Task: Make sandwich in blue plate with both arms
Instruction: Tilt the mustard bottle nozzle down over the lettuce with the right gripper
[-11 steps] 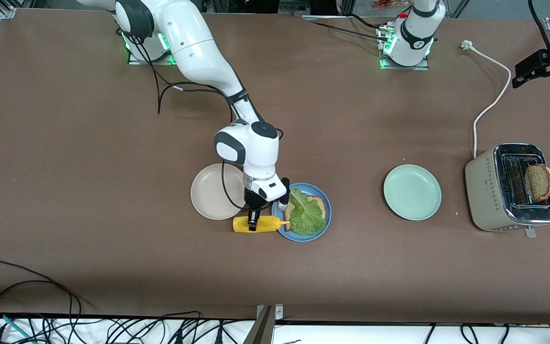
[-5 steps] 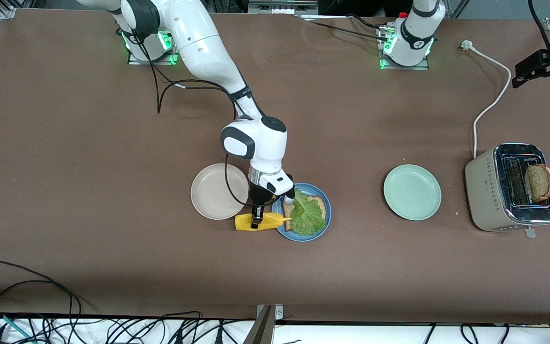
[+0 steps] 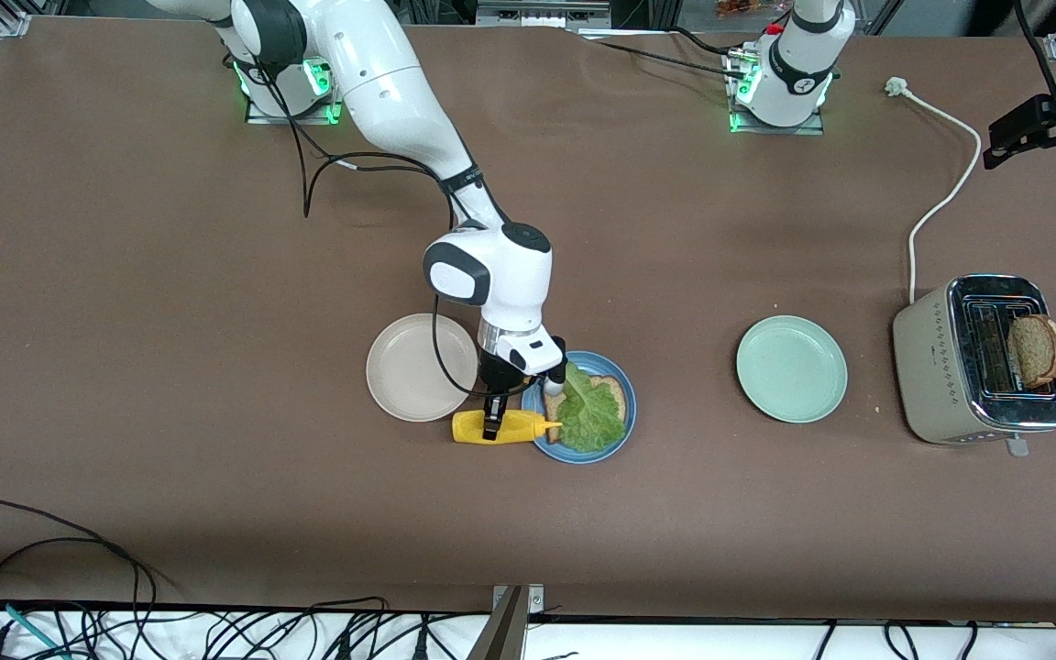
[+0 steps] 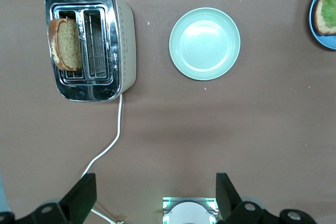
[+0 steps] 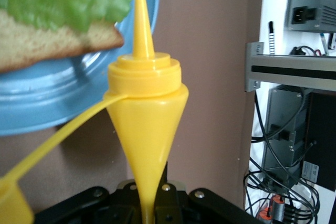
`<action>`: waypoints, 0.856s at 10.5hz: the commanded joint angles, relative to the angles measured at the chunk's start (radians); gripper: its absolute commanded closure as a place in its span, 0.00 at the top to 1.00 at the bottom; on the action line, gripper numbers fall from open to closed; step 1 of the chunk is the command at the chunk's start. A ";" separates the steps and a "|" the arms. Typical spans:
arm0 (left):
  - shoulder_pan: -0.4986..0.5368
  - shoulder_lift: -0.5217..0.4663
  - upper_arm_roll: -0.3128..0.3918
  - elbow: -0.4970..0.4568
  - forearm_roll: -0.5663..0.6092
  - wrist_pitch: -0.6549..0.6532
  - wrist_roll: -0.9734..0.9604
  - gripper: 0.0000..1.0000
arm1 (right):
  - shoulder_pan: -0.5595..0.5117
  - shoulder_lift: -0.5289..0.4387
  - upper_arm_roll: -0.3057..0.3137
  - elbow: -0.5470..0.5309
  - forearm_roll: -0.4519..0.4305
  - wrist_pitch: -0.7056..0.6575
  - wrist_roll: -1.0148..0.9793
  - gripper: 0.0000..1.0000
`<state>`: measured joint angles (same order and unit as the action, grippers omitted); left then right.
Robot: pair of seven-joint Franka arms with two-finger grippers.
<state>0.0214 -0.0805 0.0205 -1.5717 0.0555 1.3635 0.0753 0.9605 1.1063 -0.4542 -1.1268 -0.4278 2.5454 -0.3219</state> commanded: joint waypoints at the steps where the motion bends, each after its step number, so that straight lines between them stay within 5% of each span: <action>1: 0.003 0.008 -0.001 0.027 -0.003 -0.018 0.017 1.00 | 0.015 -0.045 -0.012 0.015 0.119 -0.068 0.037 0.00; 5: 0.008 0.008 0.001 0.025 -0.003 -0.018 0.018 1.00 | 0.024 -0.193 0.000 0.001 0.224 -0.246 0.032 0.00; 8: 0.009 0.008 0.001 0.025 -0.003 -0.020 0.018 1.00 | 0.020 -0.423 -0.001 -0.160 0.443 -0.335 -0.110 0.00; 9: 0.011 0.010 0.001 0.025 -0.003 -0.020 0.018 1.00 | 0.020 -0.498 -0.001 -0.224 0.454 -0.365 -0.129 0.00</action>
<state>0.0241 -0.0804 0.0236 -1.5709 0.0555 1.3632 0.0753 0.9700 0.8095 -0.4625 -1.1494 -0.0403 2.2246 -0.3793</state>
